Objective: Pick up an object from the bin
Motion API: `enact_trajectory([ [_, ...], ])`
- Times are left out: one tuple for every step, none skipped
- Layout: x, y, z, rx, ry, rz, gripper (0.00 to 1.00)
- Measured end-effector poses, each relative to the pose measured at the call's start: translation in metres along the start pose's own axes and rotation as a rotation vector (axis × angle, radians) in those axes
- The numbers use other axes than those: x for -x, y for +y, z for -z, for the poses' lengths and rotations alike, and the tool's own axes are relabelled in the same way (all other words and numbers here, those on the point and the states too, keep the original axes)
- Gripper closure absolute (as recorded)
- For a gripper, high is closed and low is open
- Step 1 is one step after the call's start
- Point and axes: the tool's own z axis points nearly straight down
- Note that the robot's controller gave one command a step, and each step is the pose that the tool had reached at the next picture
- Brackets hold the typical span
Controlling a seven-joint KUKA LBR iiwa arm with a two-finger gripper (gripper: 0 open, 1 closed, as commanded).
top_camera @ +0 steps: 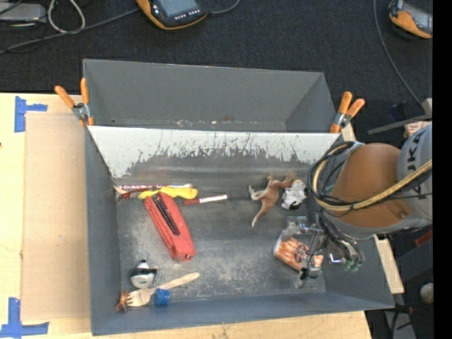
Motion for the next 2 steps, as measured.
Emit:
enact_trajectory([
  [-0.0114,0.0154,-0.0318,-0.003,-0.020,-0.018,1.00],
  [-0.0114,0.0154,-0.0315,-0.003,-0.020,-0.017,1.00],
])
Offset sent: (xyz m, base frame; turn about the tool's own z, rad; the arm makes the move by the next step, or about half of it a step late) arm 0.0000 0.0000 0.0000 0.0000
